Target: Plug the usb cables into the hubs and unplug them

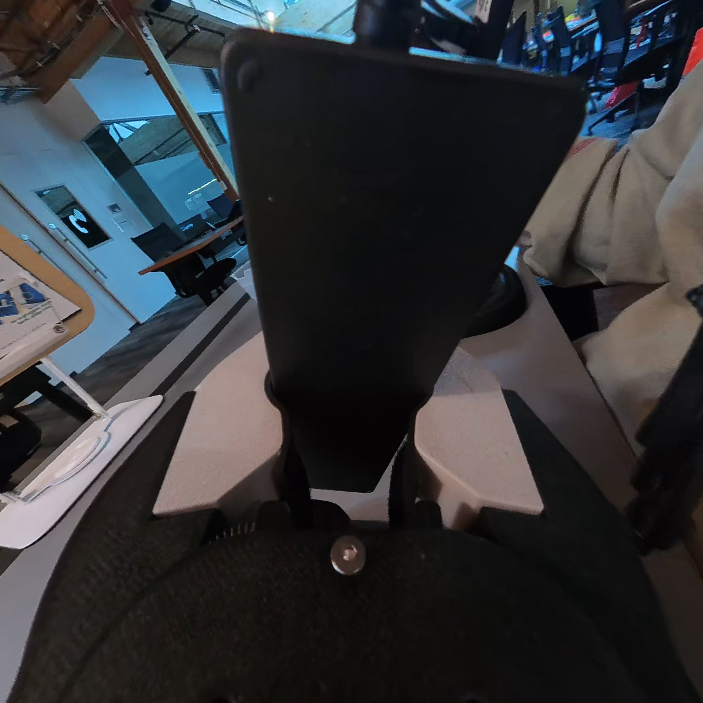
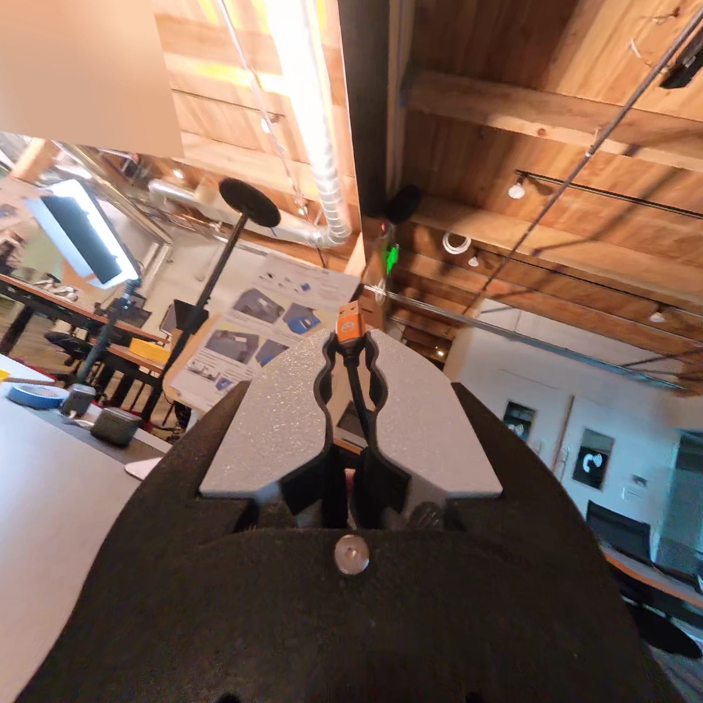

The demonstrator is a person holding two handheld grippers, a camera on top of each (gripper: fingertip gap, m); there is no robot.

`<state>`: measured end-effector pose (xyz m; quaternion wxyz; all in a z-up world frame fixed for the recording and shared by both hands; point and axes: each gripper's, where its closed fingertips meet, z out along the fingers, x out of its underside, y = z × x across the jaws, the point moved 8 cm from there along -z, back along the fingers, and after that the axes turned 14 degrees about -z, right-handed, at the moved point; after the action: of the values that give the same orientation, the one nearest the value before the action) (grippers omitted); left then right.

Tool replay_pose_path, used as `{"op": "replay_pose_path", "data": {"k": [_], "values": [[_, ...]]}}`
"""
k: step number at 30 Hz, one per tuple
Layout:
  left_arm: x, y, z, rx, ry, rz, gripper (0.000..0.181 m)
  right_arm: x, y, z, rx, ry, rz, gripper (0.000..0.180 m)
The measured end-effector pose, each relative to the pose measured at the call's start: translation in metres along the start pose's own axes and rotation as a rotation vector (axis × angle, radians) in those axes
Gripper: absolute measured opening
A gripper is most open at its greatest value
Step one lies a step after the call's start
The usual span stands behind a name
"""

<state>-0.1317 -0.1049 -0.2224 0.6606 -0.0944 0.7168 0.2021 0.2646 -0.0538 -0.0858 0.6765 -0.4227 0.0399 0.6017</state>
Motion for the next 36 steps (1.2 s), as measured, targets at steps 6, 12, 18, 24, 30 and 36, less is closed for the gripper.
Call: {"op": "replay_pose_path", "data": {"k": [6,12,18,24,30,36], "values": [[0.0,0.002,-0.002,-0.022,-0.004,0.007,0.07,0.08,0.014,-0.019,-0.096,0.408,0.182,0.015],[-0.007,0.004,-0.005,-0.018,-0.069,-0.044,0.069,0.145,0.059,-0.041,-0.523,1.1,0.247,0.014],[-0.011,0.01,-0.009,-0.031,-0.125,-0.131,0.067,0.153,0.072,-0.04,-0.521,1.195,0.23,0.044],[-0.01,0.015,-0.003,-0.116,-0.125,-0.129,0.067,0.067,0.084,0.002,-0.371,0.719,0.246,0.062],[-0.009,0.031,0.007,-0.779,-0.021,0.216,0.069,-0.064,0.183,0.034,-0.707,0.154,0.454,0.077],[-0.015,0.015,0.015,-1.122,0.086,0.83,0.069,-0.096,0.264,0.039,-0.837,0.196,0.152,0.068]]}}
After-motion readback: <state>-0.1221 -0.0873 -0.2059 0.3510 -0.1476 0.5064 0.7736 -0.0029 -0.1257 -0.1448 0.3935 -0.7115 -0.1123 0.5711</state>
